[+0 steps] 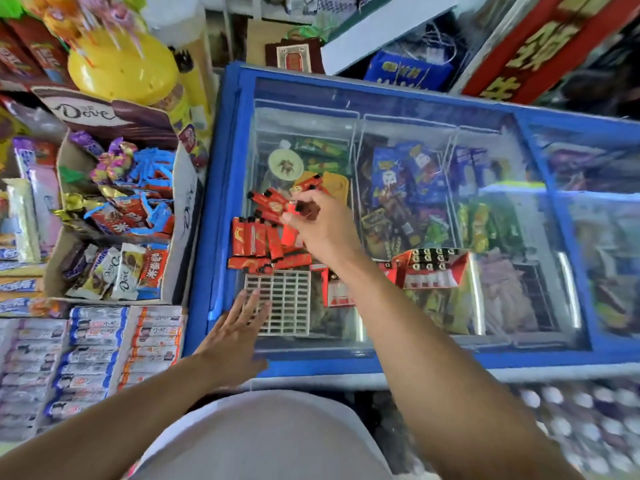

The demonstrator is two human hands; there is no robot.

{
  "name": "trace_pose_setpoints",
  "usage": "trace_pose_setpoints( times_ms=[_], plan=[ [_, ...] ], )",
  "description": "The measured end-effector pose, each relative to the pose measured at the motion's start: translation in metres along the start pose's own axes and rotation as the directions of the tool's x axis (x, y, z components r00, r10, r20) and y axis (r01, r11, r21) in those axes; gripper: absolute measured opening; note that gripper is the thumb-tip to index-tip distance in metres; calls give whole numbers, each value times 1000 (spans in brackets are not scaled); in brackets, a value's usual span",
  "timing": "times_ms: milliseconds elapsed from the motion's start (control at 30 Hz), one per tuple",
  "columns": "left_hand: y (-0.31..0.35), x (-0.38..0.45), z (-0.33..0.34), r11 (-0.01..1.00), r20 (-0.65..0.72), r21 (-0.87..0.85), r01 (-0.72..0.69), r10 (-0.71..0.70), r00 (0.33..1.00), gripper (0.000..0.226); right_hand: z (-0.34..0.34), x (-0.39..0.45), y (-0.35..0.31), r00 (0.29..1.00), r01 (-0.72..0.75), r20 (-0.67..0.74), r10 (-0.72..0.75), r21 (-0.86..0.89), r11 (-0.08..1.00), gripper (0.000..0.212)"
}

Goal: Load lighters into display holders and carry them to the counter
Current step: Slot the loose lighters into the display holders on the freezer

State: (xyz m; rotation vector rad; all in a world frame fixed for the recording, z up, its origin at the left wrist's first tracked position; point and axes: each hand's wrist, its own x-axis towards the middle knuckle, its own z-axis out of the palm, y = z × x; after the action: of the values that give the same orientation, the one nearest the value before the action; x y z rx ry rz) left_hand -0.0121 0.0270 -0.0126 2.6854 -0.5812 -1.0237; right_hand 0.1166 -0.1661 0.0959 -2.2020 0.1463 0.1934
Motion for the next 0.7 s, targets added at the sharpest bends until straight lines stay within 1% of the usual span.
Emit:
trace_pose_setpoints(
  times_ms=[67,133,167,233,333,433,567,633,700],
  plan=[
    [4,-1,5,998,-104,-62,13,-20,994,106,-48,-29,21,996,31,-88,-33,-18,999,28],
    [10,0,11,995,-244,-94,15,-38,969,104,-95,-56,46,986,12,-166,-20,-45,999,26],
    [13,2,12,993,-291,-116,-3,-31,956,102,-118,-67,60,980,-14,-198,1,-63,998,24],
    [22,8,12,988,-359,-126,-85,35,933,102,-157,-84,91,972,-84,-228,54,-123,989,19],
    [44,19,3,982,-399,-37,-188,158,903,105,-198,-95,138,965,-195,-228,130,-292,936,15],
    [67,32,-13,974,-402,69,-215,225,888,100,-214,-92,166,959,-231,-240,149,-367,901,17],
    [89,50,-28,953,-404,220,-210,285,869,83,-212,-80,180,965,-209,-231,124,-391,896,20],
    [92,57,-28,947,-380,260,-192,283,881,86,-208,-74,184,976,-176,-195,101,-419,891,22],
    [93,58,-27,951,-351,261,-168,256,901,94,-205,-69,188,986,-141,-141,86,-449,882,24]
  ],
)
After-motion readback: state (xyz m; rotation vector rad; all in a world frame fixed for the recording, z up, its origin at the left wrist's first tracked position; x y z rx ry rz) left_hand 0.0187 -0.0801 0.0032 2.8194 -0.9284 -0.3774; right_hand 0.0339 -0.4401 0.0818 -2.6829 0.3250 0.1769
